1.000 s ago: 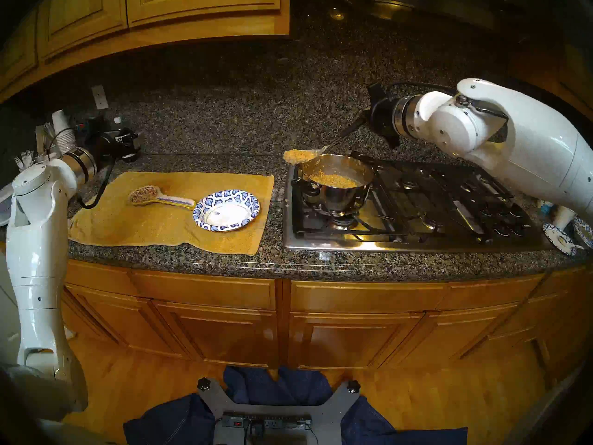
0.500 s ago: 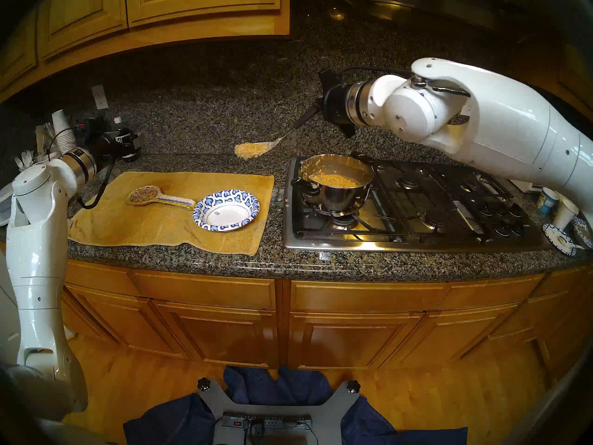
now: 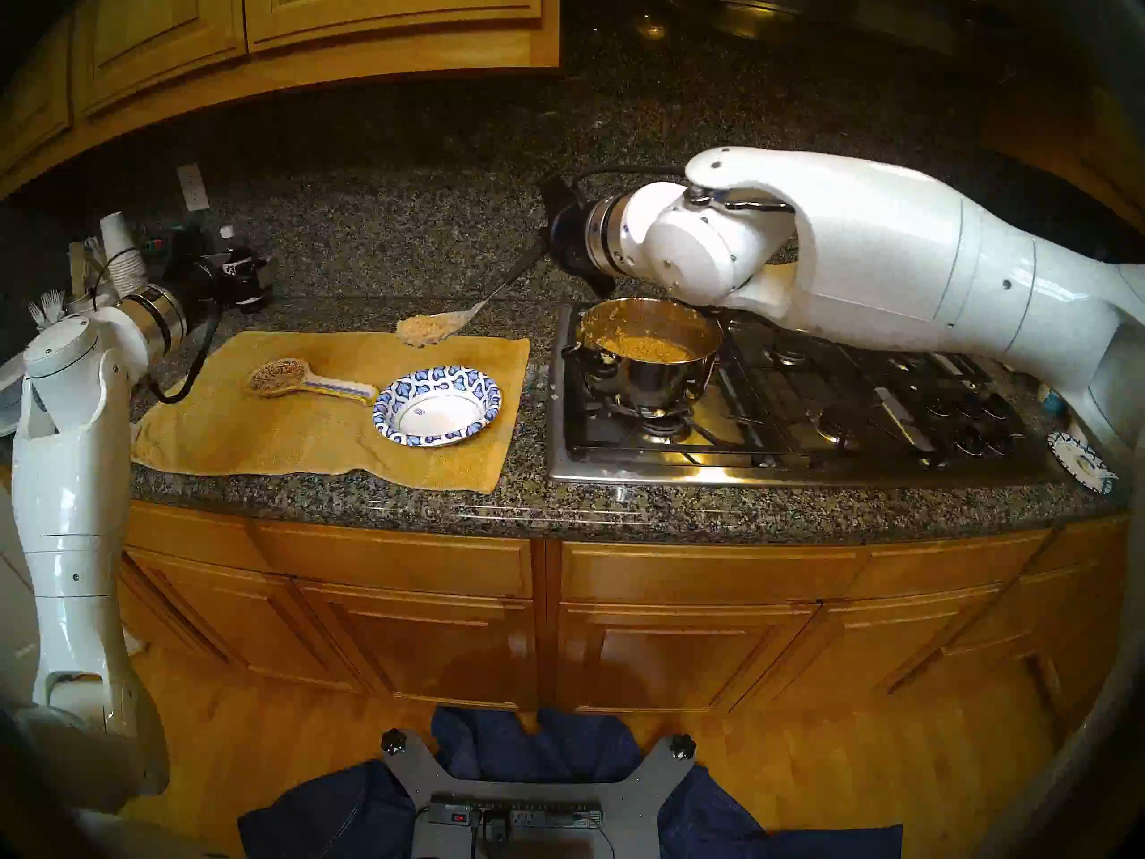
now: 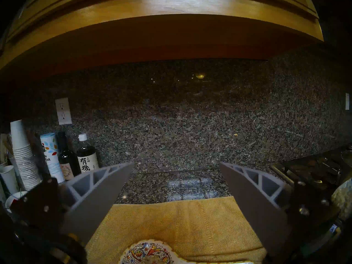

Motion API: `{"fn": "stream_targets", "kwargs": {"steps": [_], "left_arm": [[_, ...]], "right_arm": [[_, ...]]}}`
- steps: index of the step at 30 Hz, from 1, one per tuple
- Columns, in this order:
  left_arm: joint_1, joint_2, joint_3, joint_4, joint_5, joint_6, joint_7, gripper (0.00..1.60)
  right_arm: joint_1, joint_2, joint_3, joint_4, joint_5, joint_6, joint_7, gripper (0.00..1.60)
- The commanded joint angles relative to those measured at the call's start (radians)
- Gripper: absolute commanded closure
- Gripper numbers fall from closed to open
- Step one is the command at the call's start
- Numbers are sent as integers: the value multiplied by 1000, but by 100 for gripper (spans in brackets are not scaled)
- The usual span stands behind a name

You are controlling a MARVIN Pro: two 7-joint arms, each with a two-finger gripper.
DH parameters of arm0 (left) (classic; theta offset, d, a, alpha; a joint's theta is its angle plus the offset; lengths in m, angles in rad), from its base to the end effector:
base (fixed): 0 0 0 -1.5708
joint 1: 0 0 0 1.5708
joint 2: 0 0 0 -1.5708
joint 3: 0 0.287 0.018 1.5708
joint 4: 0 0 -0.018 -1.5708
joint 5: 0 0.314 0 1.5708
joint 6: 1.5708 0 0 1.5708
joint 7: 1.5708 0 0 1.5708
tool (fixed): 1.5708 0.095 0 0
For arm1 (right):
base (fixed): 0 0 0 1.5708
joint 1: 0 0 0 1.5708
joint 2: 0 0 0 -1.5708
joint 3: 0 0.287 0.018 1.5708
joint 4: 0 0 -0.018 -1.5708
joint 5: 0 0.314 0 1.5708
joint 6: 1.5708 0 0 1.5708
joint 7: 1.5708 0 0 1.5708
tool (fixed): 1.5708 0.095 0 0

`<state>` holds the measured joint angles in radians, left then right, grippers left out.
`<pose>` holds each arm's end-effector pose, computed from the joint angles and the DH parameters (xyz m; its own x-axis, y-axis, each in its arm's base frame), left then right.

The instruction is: Scoop oatmeal into bowl

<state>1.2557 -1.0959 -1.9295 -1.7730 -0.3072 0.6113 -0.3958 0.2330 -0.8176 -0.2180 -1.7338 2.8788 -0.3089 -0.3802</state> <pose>0.4380 0.2057 -0.0574 -0.0172 -0.0695 0.9974 -0.0784 -0.9944 -0.0707 0.4907 0.1065 -0.0040 0.5537 -0.7229 0.4132 -0.0202 -0.5078 -0.8612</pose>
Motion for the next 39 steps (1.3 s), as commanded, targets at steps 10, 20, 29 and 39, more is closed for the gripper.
{"fn": "stream_targets", "kwargs": {"steps": [10,20,29,39], "left_arm": [[-33,8,-3,-27,-5,-18,-1,0],[-32,9,-3,-27,-5,-16,-1,0],[-32,9,-3,-27,-6,-16,0,0],[-32,10,-3,-27,-7,-16,0,0]], "right_arm": [[56,-24,-20,-3,-91,-45,9,160],[102,4,-82,-66,-225,-71,7,160],[140,-11,-146,-118,-398,-107,4,160],[176,-34,-214,-160,-598,-158,-15,160]]}}
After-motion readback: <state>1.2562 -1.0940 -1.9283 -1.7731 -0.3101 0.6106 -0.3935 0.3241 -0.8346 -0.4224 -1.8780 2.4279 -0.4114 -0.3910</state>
